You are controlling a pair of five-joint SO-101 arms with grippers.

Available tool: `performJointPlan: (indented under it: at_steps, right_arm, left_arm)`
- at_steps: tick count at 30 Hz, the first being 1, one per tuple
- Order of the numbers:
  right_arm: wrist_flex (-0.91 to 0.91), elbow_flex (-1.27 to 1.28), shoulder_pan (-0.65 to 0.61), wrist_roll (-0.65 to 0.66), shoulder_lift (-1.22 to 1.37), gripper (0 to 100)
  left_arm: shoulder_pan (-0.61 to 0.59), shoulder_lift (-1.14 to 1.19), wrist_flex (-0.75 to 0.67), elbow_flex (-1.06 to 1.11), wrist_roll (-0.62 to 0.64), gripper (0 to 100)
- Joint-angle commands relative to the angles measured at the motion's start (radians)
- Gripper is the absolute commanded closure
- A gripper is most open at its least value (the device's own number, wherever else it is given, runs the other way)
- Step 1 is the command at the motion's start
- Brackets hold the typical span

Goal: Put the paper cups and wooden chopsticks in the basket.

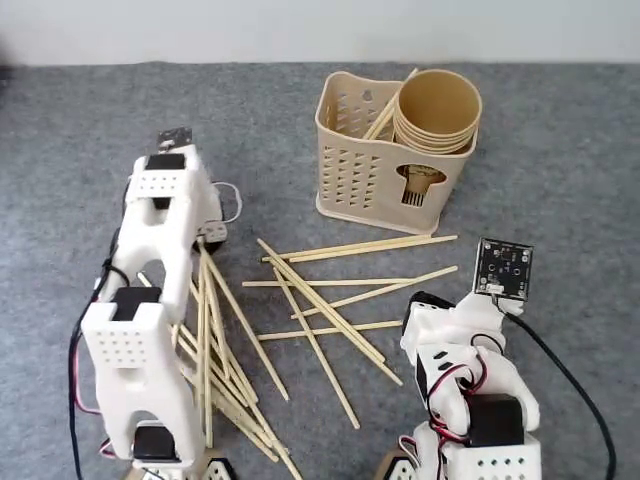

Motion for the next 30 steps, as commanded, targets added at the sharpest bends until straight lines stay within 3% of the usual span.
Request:
performJointPlan:
  at_steps: [1, 6, 21, 30]
  right_arm:
    - [-0.022, -0.005, 0.005, -0.011, -0.01, 98.9]
    - [-0.021, -0.005, 0.005, -0.011, -0.01, 98.9]
    - [-0.021, -0.005, 0.004, -0.011, -0.01, 98.9]
    - [-0.024, -0.005, 0.004, -0.011, -0.01, 98.9]
  left_arm:
    - [0.061, -0.012, 0.149, -0.156, 0.0, 99]
    - [0.089, -0.012, 0.259, -0.354, 0.0, 99]
    - [0.087, -0.014, 0.261, -0.779, 0.002, 99]
    - [0.157, -0.012, 0.259, -1.264, 0.002, 99]
